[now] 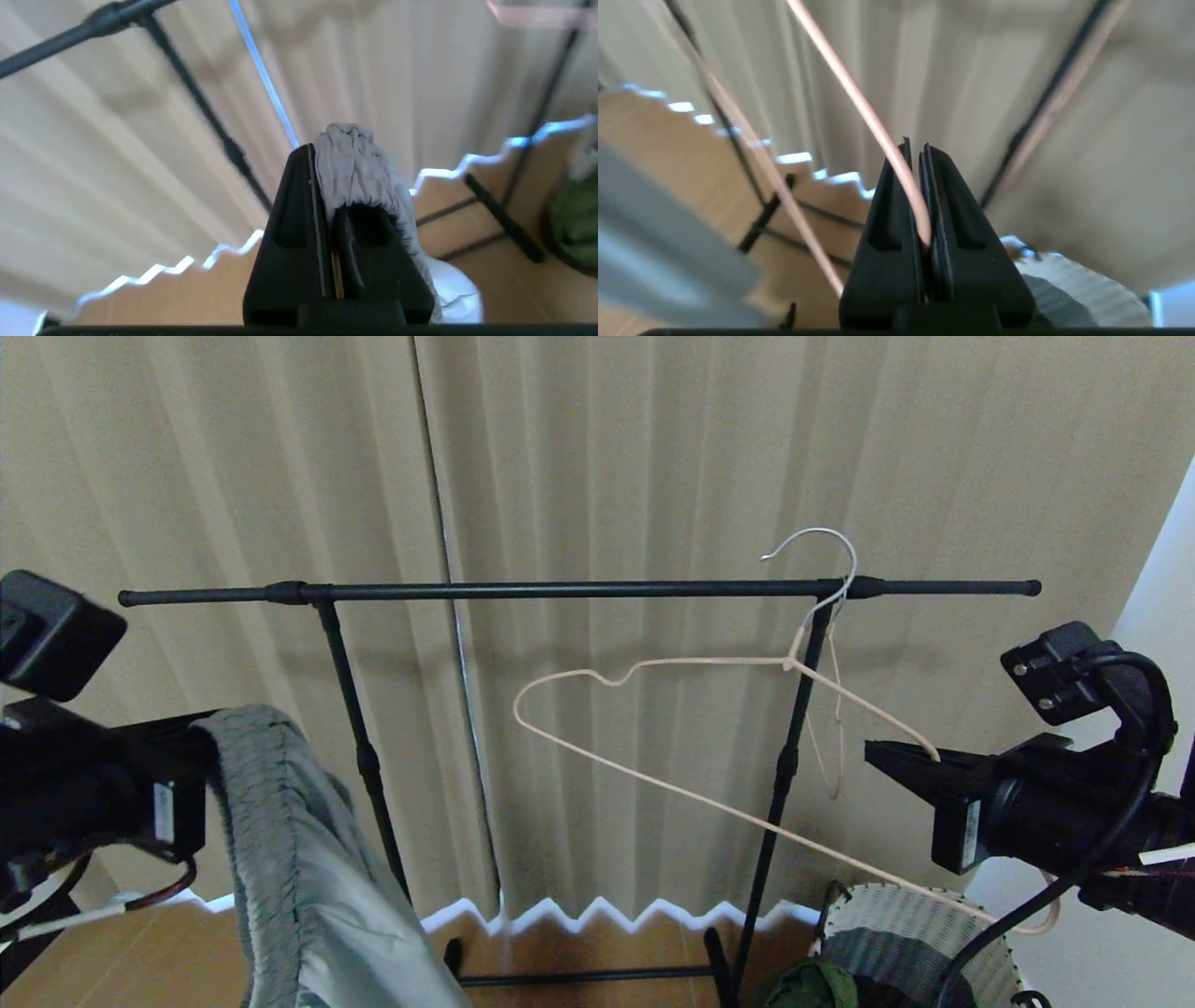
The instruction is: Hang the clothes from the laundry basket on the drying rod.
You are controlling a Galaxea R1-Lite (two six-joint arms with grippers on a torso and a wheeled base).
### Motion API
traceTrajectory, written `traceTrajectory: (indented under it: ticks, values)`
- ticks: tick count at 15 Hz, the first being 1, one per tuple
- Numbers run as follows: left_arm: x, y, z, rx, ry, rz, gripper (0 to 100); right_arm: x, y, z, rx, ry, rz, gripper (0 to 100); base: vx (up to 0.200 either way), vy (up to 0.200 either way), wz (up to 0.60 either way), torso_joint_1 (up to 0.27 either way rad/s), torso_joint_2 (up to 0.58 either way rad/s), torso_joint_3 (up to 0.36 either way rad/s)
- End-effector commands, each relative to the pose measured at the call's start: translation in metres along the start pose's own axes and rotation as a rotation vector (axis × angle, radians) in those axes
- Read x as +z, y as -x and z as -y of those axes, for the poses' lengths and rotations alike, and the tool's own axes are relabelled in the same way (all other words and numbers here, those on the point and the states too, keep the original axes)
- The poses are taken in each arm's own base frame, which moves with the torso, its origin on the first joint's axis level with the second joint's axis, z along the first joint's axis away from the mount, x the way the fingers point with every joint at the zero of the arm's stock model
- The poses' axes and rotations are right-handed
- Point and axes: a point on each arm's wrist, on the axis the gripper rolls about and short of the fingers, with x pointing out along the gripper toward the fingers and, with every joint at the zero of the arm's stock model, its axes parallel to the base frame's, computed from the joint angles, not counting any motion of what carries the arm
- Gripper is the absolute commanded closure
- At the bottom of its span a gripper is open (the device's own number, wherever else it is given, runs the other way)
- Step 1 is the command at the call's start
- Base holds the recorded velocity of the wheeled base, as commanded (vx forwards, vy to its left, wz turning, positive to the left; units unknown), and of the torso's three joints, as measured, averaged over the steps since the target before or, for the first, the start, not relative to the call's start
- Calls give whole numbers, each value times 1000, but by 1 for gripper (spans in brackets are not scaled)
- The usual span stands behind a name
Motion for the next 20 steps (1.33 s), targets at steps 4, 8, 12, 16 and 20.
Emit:
traceTrajectory:
  ticks: [4,8,12,16,20]
  values:
    - [29,-84,8,105,64,-101,100,4,-1,-37,161,-23,-9,100,0,0,0,0,0,0]
    - [34,-114,34,133,148,-130,100,2,4,-53,285,-13,-16,100,0,0,0,0,0,0]
    - [42,-116,41,139,158,-113,100,-6,-9,-62,290,10,-67,100,0,0,0,0,0,0]
    - [43,-115,40,159,154,-115,100,-8,-26,-65,245,34,-92,100,0,0,0,0,0,0]
    - [40,-114,43,213,118,-144,100,-1,-43,-64,139,73,-76,100,0,0,0,0,0,0]
